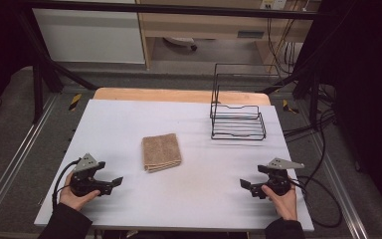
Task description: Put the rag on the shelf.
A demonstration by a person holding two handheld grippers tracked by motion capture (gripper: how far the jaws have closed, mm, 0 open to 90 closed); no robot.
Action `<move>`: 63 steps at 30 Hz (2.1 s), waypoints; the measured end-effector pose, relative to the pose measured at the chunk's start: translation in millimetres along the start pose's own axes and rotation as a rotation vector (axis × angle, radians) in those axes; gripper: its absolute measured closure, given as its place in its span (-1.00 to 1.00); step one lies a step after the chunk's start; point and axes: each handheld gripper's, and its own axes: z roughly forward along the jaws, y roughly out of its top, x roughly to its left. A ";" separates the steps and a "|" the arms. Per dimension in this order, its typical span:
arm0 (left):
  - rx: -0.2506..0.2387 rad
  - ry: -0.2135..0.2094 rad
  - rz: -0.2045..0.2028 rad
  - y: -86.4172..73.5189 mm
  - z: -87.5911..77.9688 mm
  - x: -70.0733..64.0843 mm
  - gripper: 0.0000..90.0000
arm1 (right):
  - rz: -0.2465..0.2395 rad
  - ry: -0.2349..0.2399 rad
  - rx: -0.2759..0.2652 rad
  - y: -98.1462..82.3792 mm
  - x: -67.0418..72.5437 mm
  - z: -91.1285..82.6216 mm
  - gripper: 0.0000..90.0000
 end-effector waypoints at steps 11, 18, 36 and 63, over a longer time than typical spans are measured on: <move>-0.004 0.002 0.011 1.6 -0.2 -4.2 -0.84 | -0.009 -0.005 0.002 -1.1 1.4 -0.5 -0.99; 0.001 -0.001 0.017 4.8 3.8 -11.2 -0.83 | -0.007 -0.006 -0.003 -1.1 1.9 -0.1 -0.99; 0.021 0.024 0.012 31.5 24.0 -35.9 -0.57 | -0.014 -0.012 0.006 -1.2 3.4 2.3 -0.98; 0.123 0.031 -0.030 60.9 82.1 -48.0 -0.01 | -0.017 -0.017 0.013 -1.5 3.5 2.9 -0.98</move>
